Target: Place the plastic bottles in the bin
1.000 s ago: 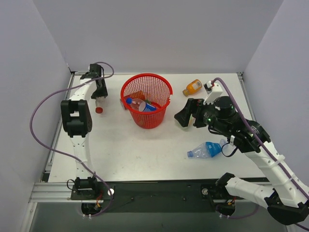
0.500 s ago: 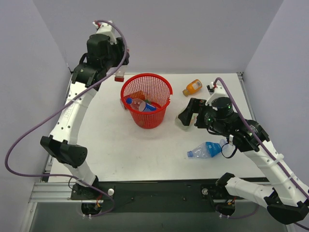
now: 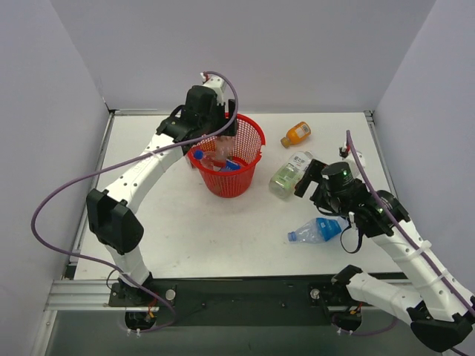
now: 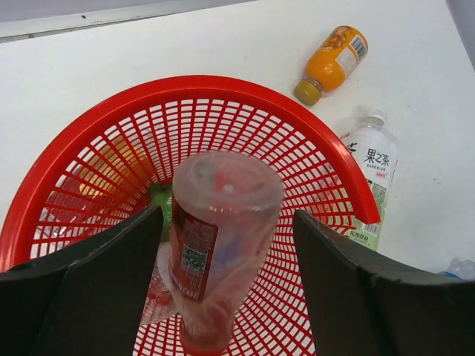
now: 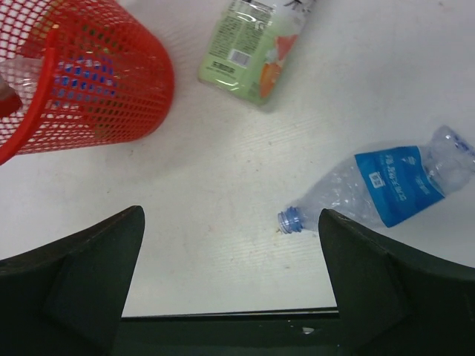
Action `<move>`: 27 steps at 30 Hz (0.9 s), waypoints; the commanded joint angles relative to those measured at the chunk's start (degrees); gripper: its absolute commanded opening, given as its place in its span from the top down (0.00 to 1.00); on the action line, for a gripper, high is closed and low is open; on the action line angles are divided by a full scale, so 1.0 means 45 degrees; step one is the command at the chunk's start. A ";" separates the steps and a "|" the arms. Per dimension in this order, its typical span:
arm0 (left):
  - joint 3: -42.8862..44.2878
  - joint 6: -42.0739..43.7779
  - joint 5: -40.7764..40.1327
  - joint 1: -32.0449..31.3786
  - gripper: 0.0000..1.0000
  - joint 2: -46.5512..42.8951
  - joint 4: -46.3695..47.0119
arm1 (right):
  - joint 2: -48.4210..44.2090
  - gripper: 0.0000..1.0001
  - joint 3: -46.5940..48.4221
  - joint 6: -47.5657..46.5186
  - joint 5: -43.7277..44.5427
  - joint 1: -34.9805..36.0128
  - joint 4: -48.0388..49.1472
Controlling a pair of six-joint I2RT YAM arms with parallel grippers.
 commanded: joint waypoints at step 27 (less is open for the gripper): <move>-0.1449 0.0152 0.0353 -0.0117 0.12 -0.5146 -0.1180 | 0.1751 0.00 -0.6374 0.4377 -0.1646 -0.6805 0.2337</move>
